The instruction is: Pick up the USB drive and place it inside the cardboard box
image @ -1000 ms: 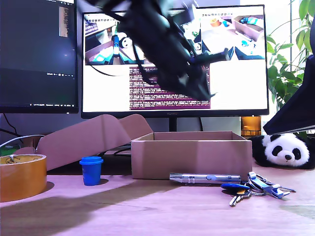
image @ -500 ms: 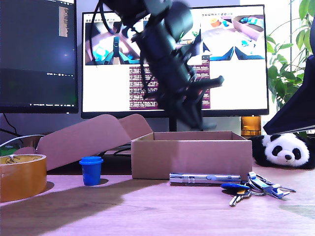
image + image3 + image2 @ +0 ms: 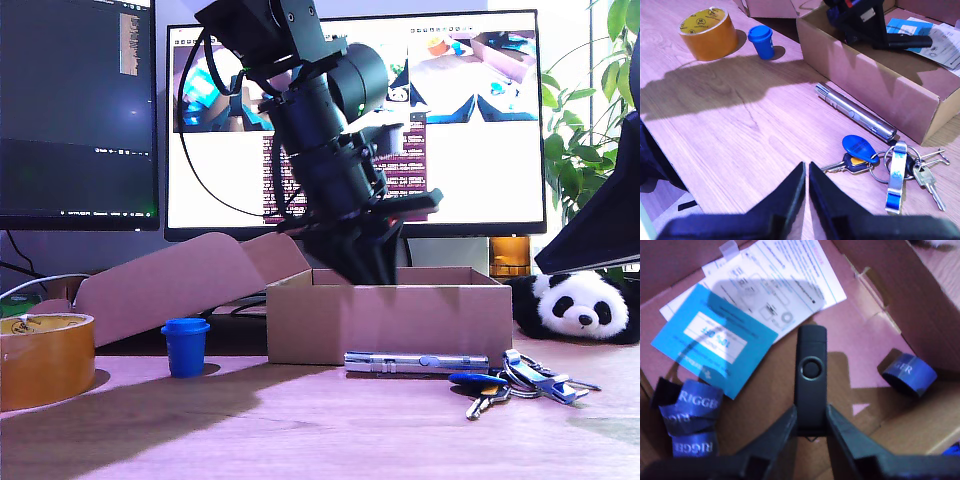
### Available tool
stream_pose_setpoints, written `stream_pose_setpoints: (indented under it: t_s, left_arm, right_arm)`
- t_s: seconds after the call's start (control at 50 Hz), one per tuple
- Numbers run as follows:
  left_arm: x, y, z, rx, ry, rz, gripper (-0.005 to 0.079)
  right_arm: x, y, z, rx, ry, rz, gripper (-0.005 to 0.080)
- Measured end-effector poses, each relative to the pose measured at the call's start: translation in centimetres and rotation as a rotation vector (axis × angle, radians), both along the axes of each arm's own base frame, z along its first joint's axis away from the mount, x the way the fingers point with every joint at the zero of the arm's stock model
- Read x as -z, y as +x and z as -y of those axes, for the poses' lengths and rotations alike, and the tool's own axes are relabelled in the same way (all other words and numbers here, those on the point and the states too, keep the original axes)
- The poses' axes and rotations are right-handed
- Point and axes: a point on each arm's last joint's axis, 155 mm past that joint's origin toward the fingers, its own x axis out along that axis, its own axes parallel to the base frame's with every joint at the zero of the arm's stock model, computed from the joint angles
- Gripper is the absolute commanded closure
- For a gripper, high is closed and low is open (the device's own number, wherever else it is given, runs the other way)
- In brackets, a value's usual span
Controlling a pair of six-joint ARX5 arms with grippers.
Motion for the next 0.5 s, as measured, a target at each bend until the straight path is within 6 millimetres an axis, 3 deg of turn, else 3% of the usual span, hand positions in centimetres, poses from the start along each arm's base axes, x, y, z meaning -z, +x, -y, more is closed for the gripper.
stream_pose_setpoints:
  t_s: [0.14,0.26,0.42,0.5]
  left_arm:
    - [-0.03,0.05,0.05,0.0,-0.002,0.002,0.0557]
    - [-0.22,0.25,0.27,0.0,-0.012,0.012,0.0542]
    - [-0.36,0.35,0.47,0.003,-0.022,0.016,0.0555]
    - [-0.39,0.33,0.51,0.017,-0.018,0.023,0.0627]
  right_arm:
    - [0.02,-0.01,0.0,0.0,0.0,-0.001,0.0765]
    - [0.03,-0.02,0.01,0.0,-0.001,-0.001,0.0765]
    - [0.04,-0.02,0.02,0.0,-0.001,-0.002,0.0765]
    - [0.04,0.11,0.13,0.008,-0.004,0.002,0.0765]
